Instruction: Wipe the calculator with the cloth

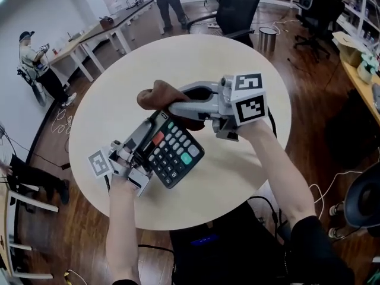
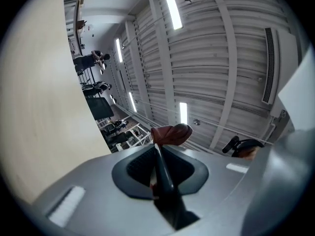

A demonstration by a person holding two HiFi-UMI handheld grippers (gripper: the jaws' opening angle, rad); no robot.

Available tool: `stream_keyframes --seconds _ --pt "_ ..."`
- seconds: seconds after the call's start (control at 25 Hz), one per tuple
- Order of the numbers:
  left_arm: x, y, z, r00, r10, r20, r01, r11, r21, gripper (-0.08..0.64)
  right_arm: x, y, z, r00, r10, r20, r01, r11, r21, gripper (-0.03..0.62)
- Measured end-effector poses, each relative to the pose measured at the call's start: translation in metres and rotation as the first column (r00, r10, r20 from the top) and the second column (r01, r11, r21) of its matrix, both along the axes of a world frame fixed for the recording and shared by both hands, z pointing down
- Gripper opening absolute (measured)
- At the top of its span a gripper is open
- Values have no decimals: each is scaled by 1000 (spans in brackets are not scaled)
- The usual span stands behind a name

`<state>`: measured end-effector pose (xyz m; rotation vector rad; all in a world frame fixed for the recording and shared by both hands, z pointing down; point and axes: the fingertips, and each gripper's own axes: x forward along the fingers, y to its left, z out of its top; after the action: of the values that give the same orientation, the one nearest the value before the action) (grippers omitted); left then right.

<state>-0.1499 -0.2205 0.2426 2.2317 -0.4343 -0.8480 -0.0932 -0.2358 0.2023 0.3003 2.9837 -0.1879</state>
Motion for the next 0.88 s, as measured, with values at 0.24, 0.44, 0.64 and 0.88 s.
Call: stream_keyframes --seconds 0.24,0.44,0.64,0.88 --pt "-22 -13 21 983 -159 -93 150 984 -100 54 42 22 28 995 -87 40 90 992 -94 77" --pt "-51 -29 44 932 -332 -143 293 926 -236 53 73 42 51 995 -85 43 89 992 -89 77" --pt "-73 -39 61 861 -485 -154 411 840 -354 54 83 20 50 981 184 57 -182 982 -44 77" --pt "-66 -38 67 817 -552 -165 463 800 -381 54 54 0 35 877 476 60 -479 860 176 77"
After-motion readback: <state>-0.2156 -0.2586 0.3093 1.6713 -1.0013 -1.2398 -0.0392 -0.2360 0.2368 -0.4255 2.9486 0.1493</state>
